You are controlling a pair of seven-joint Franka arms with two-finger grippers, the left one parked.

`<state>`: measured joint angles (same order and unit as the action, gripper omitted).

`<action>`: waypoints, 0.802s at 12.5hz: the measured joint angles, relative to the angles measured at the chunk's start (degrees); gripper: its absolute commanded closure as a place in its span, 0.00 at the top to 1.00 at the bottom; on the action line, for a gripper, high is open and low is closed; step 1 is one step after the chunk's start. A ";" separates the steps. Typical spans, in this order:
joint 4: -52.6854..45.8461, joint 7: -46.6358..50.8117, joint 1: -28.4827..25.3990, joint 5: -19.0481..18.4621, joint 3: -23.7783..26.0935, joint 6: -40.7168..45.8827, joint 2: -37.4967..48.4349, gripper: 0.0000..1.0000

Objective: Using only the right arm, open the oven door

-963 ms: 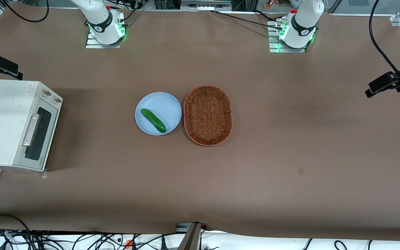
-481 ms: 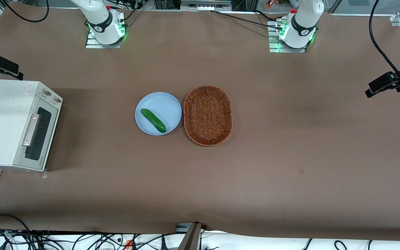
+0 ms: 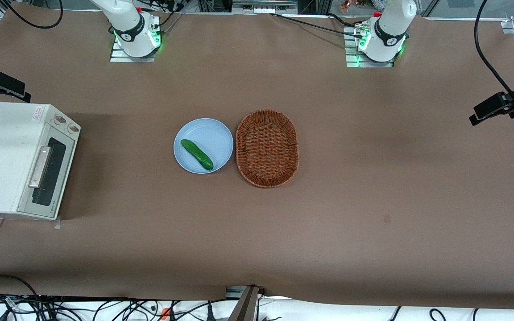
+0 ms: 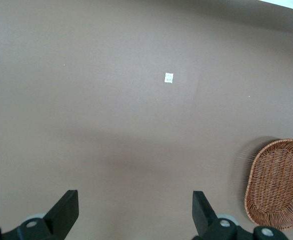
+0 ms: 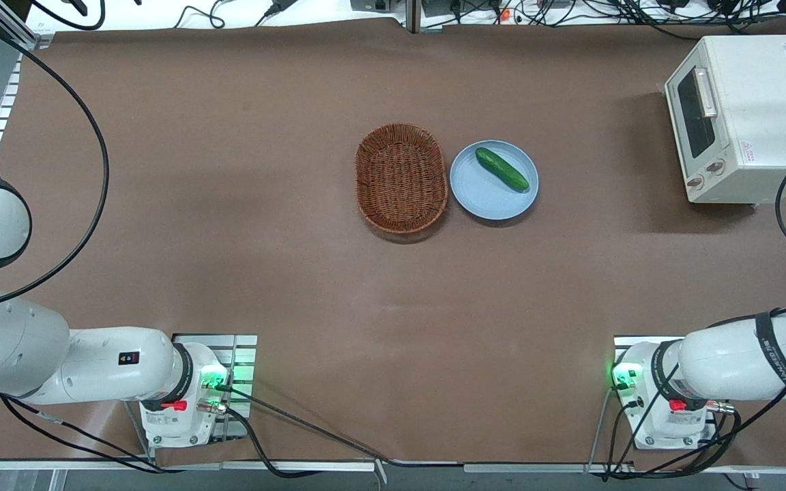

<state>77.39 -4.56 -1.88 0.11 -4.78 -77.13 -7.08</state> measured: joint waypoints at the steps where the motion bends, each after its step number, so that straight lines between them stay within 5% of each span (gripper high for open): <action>1: 0.02 0.00 0.00 0.00 0.00 0.12 0.00 1.00; 8: 0.56 -0.03 -0.46 -0.03 0.07 0.37 -0.30 0.99; 10: 1.32 0.06 -1.52 -0.55 0.16 0.69 -1.34 0.79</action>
<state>78.71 -4.51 -3.40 -0.44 -4.62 -76.44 -8.42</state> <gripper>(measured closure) 0.013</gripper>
